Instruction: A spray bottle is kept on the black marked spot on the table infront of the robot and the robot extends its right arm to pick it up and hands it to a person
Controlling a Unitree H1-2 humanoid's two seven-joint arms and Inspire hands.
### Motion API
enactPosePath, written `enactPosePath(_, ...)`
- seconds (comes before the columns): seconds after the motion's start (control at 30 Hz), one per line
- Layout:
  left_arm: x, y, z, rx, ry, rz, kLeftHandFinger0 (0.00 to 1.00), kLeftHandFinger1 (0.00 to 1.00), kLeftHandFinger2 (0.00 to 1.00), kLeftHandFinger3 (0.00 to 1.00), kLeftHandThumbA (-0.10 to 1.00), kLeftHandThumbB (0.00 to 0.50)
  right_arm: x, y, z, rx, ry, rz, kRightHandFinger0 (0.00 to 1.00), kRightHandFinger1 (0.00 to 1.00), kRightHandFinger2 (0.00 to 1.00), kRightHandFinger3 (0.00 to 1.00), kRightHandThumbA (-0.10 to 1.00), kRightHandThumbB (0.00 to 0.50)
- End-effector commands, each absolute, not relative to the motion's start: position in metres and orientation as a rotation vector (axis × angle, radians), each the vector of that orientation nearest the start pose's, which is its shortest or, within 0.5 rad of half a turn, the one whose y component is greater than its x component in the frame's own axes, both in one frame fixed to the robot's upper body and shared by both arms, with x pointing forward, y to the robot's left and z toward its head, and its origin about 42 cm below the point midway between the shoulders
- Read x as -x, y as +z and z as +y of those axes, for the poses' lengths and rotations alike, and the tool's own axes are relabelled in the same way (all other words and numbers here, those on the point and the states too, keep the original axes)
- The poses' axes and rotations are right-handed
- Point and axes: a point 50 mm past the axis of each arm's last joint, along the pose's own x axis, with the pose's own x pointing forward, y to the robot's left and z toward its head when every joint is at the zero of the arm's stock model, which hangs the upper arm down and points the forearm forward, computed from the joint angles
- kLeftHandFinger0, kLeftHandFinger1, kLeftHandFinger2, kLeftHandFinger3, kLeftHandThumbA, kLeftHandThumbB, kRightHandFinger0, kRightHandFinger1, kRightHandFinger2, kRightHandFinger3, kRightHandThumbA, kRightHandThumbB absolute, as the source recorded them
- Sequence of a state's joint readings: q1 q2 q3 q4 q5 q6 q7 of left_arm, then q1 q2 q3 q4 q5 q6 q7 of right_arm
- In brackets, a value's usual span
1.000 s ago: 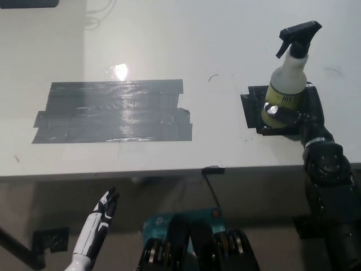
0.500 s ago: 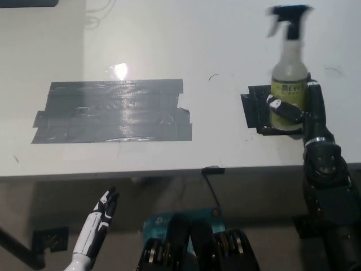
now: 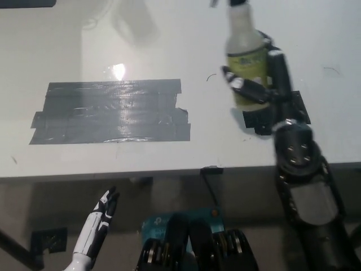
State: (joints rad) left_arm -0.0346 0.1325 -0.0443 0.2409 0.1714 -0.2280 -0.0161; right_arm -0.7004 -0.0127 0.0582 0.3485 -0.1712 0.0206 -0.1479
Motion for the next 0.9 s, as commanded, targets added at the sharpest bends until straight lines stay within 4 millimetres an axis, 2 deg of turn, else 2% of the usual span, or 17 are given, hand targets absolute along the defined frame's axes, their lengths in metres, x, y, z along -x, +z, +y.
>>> enactPosePath(0.0, -0.291, 0.065, 0.242, -0.296, -0.101, -0.082, 1.0, 1.0, 1.0, 1.0, 1.0, 0.5, -0.491, 0.322, -0.088, 0.24, 0.129, -0.431, 0.08, 0.53, 0.88, 0.91, -0.1, 0.128)
enactPosePath(0.1, -0.291, 0.066, 0.241, -0.298, -0.106, -0.082, 1.0, 1.0, 1.0, 1.0, 1.0, 0.5, -0.499, 0.319, -0.074, 0.212, 0.152, -0.389, 0.06, 0.51, 0.87, 0.91, -0.1, 0.123)
enactPosePath(0.2, -0.292, 0.066, 0.241, -0.294, -0.108, -0.085, 1.0, 1.0, 1.0, 1.0, 1.0, 0.5, -0.51, 0.314, -0.062, 0.223, 0.154, -0.364, 0.03, 0.48, 0.85, 0.9, -0.1, 0.146)
enactPosePath(0.33, -0.29, 0.066, 0.241, -0.296, -0.107, -0.081, 1.0, 1.0, 1.0, 1.0, 1.0, 0.5, -0.523, 0.307, -0.052, 0.243, 0.152, -0.302, 0.02, 0.47, 0.86, 0.9, -0.1, 0.129)
enactPosePath(0.5, -0.29, 0.066, 0.241, -0.3, -0.11, -0.08, 1.0, 1.0, 1.0, 1.0, 1.0, 0.5, -0.534, 0.307, -0.05, 0.239, 0.136, -0.254, 0.01, 0.48, 0.89, 0.94, -0.1, 0.114)
enactPosePath(0.57, -0.29, 0.066, 0.241, -0.305, -0.112, -0.081, 1.0, 1.0, 1.0, 1.0, 1.0, 0.5, -0.538, 0.306, -0.049, 0.236, 0.13, -0.242, 0.0, 0.47, 0.88, 0.93, -0.1, 0.112)
enactPosePath(0.6, -0.291, 0.066, 0.241, -0.311, -0.114, -0.08, 1.0, 1.0, 1.0, 1.0, 1.0, 0.5, -0.541, 0.307, -0.051, 0.24, 0.121, -0.242, 0.0, 0.47, 0.85, 0.88, -0.1, 0.113)
enactPosePath(0.67, -0.291, 0.066, 0.241, -0.313, -0.115, -0.08, 1.0, 1.0, 1.0, 1.0, 1.0, 0.5, -0.544, 0.306, -0.055, 0.237, 0.109, -0.24, 0.0, 0.46, 0.83, 0.85, -0.1, 0.121)
enactPosePath(0.7, -0.29, 0.066, 0.241, -0.313, -0.115, -0.08, 1.0, 1.0, 1.0, 1.0, 1.0, 0.5, -0.545, 0.306, -0.056, 0.235, 0.106, -0.239, 0.0, 0.46, 0.83, 0.85, -0.1, 0.1)
enactPosePath(0.73, -0.29, 0.067, 0.241, -0.313, -0.116, -0.079, 1.0, 1.0, 1.0, 1.0, 1.0, 0.5, -0.547, 0.304, -0.059, 0.228, 0.098, -0.235, 0.01, 0.48, 0.84, 0.85, -0.1, 0.14)
enactPosePath(0.77, -0.291, 0.067, 0.241, -0.313, -0.117, -0.078, 1.0, 1.0, 1.0, 1.0, 1.0, 0.5, -0.548, 0.304, -0.062, 0.222, 0.093, -0.232, 0.01, 0.48, 0.84, 0.85, -0.1, 0.142)
enactPosePath(0.8, -0.291, 0.067, 0.241, -0.313, -0.117, -0.078, 1.0, 1.0, 1.0, 1.0, 1.0, 0.5, -0.549, 0.303, -0.065, 0.217, 0.088, -0.23, 0.05, 0.52, 0.88, 0.88, 0.0, 0.192)
enactPosePath(0.83, -0.291, 0.067, 0.24, -0.314, -0.119, -0.079, 1.0, 1.0, 1.0, 1.0, 1.0, 0.5, -0.549, 0.302, -0.066, 0.215, 0.084, -0.232, 0.11, 0.55, 0.87, 0.85, 0.07, 0.2)
enactPosePath(0.87, -0.292, 0.067, 0.24, -0.313, -0.12, -0.078, 1.0, 1.0, 1.0, 1.0, 1.0, 0.5, -0.548, 0.301, -0.072, 0.202, 0.1, -0.241, 0.58, 1.0, 1.0, 1.0, 0.47, 0.391)
